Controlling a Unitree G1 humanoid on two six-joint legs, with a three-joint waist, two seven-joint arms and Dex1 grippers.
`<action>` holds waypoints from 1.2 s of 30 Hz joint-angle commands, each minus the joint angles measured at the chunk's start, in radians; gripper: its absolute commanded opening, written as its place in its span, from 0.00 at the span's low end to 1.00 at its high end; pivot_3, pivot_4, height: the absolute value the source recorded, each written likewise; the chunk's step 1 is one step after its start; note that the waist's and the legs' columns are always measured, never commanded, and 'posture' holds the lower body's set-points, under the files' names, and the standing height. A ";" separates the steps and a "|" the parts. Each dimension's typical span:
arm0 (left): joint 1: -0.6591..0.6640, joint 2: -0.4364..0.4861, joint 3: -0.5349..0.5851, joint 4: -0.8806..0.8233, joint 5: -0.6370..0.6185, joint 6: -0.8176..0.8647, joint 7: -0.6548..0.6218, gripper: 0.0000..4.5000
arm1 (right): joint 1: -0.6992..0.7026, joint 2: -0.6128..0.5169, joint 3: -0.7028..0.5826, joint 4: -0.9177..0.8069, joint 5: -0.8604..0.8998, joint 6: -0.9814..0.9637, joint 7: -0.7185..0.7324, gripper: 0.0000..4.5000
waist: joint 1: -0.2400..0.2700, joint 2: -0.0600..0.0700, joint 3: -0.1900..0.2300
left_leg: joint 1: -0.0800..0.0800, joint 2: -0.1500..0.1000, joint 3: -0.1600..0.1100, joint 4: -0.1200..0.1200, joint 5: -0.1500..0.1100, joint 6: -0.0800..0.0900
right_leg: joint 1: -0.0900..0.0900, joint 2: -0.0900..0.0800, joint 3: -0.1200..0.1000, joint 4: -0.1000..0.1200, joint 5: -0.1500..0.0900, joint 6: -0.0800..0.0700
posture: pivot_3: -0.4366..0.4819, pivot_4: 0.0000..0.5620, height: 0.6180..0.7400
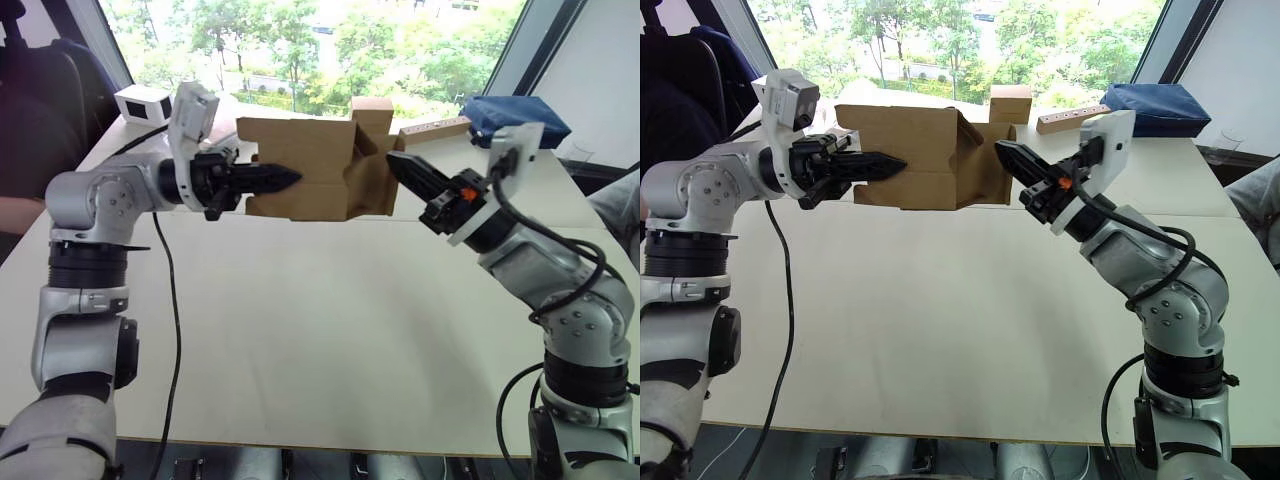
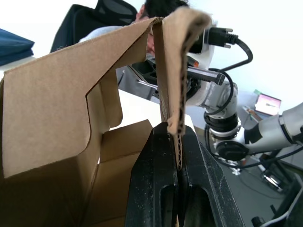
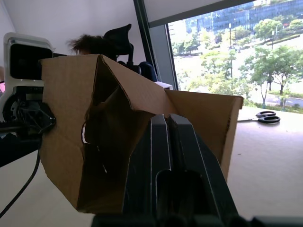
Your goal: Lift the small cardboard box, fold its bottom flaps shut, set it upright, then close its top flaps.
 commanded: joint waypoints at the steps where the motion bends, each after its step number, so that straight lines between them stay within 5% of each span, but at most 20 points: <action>1: -0.031 -0.001 0.004 -0.039 -0.018 -0.002 -0.006 0.00 | -0.029 0.022 0.009 -0.015 -0.009 -0.015 0.023 0.01 | 0.000 0.000 0.000 | 0.000 0.000 0.000 0.000 0.000 0.000 | 0.000 0.000 0.000 0.000 0.000 0.000 | 0.48 0.27 1.00; 20: -0.026 -0.020 -0.027 -0.039 -0.013 -0.004 -0.031 0.00 | -0.077 0.088 0.076 -0.001 -0.071 -0.006 0.110 0.01 | -0.017 0.000 0.000 | 0.000 0.000 0.000 0.000 0.000 0.000 | 0.000 0.000 0.000 0.000 0.000 0.000 | 0.48 0.27 1.00; 36: -0.057 -0.044 -0.018 0.058 0.020 -0.068 -0.027 0.00 | 0.092 -0.072 -0.121 -0.123 0.068 0.075 0.105 0.01 | -0.015 0.000 0.000 | 0.000 0.000 0.000 0.000 0.000 0.000 | 0.000 0.000 0.000 0.000 0.000 0.000 | 0.48 0.27 1.00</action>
